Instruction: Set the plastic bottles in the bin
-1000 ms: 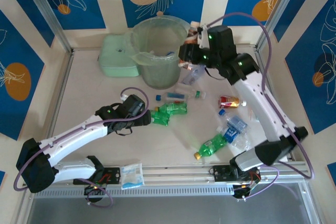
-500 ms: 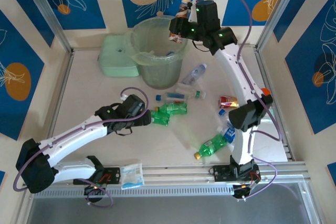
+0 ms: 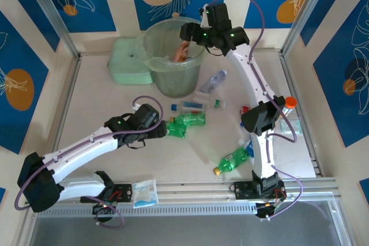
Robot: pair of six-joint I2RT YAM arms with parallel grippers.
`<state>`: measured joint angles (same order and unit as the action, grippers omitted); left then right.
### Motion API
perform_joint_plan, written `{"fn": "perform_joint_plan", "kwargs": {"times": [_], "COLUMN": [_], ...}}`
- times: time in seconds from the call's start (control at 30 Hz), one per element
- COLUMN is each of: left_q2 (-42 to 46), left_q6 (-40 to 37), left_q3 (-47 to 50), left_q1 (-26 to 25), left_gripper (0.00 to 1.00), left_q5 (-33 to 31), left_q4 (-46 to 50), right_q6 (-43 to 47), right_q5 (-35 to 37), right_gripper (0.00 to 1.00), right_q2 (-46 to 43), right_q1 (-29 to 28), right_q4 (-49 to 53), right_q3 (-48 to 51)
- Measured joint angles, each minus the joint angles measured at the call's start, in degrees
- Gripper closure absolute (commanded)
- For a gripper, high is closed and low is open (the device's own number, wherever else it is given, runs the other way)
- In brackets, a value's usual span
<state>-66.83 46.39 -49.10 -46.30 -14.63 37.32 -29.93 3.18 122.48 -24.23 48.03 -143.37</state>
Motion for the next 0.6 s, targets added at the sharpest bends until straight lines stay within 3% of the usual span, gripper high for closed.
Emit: {"fn": "perform_joint_plan", "kwargs": {"times": [0.3, 0.6], "left_q2": [0.0, -0.2], "left_q6": [0.0, 0.1], "left_q3": [0.0, 0.0], "left_q1": [0.0, 0.8], "left_gripper": [0.05, 0.02], "left_q5": [-0.1, -0.5], "left_q4": [0.1, 0.4], "right_q6": [0.9, 1.9], "right_q5": [2.9, 6.8], "right_gripper": [0.24, 0.24], "right_q2": [-3.2, -30.3], "right_q1": [-1.5, -5.0], "right_q4": [0.0, -7.1], "right_q3": [3.5, 34.4]}}
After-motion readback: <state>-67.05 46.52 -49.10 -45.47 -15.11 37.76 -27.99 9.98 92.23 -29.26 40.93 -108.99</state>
